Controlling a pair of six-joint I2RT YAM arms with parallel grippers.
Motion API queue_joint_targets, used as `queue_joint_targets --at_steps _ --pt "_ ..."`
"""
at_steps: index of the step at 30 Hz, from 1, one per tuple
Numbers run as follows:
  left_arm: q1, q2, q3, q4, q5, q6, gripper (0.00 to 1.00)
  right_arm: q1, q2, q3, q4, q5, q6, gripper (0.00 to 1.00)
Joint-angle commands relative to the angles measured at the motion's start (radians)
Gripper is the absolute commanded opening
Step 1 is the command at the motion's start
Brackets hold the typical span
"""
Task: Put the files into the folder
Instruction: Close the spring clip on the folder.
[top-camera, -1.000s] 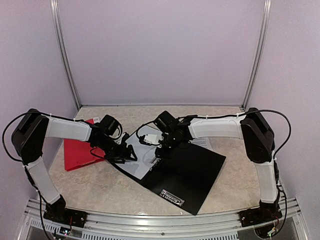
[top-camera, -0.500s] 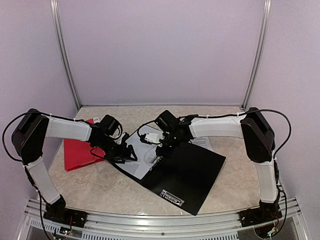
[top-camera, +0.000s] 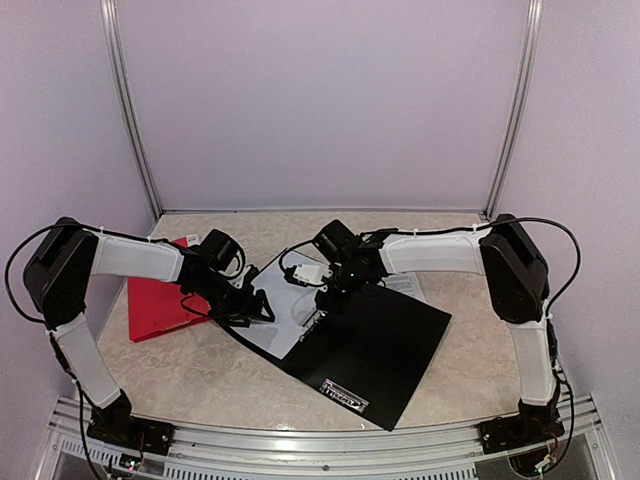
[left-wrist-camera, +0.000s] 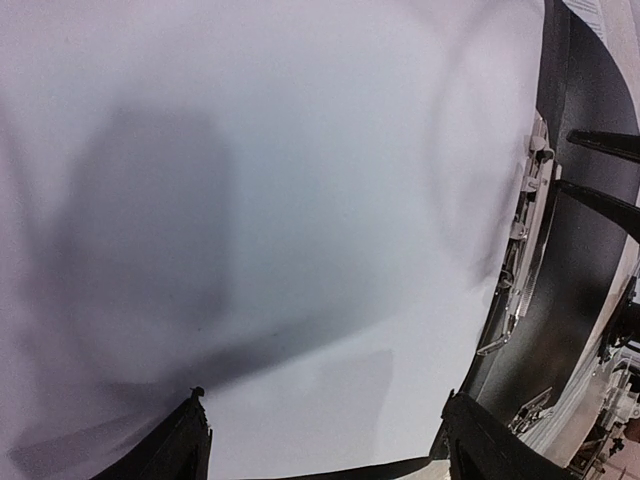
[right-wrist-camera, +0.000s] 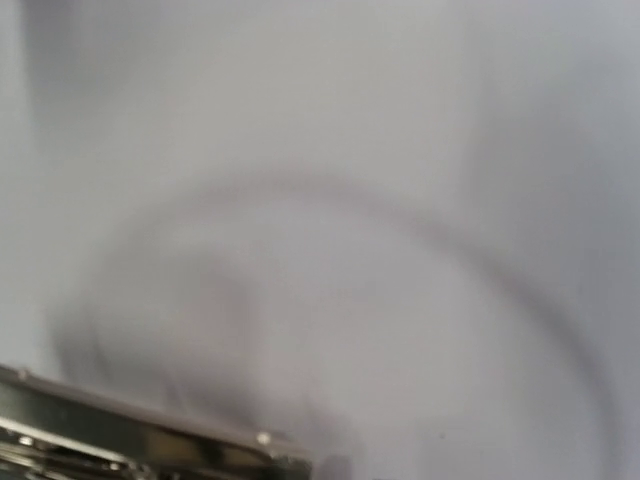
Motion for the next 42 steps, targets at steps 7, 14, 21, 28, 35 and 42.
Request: queue_joint_targets --at_steps 7,14,21,28,35,42 --pt "-0.004 0.048 -0.025 -0.074 -0.047 0.015 0.78 -0.027 0.045 0.024 -0.021 0.034 0.030 0.20" --pt "-0.004 0.045 -0.027 -0.075 -0.046 0.014 0.78 -0.029 0.007 0.014 0.002 0.002 0.043 0.19" --pt "-0.004 0.044 -0.027 -0.074 -0.046 0.015 0.78 -0.030 -0.005 0.033 -0.012 0.008 0.050 0.19" --pt "-0.005 0.045 -0.030 -0.072 -0.043 0.015 0.78 -0.029 0.017 0.042 -0.027 0.034 0.046 0.18" --pt "-0.006 0.041 -0.028 -0.075 -0.045 0.015 0.78 -0.031 0.057 0.055 -0.058 0.099 0.040 0.17" --pt "-0.006 0.041 -0.028 -0.077 -0.046 0.015 0.78 -0.032 0.053 0.048 -0.048 0.101 0.047 0.16"
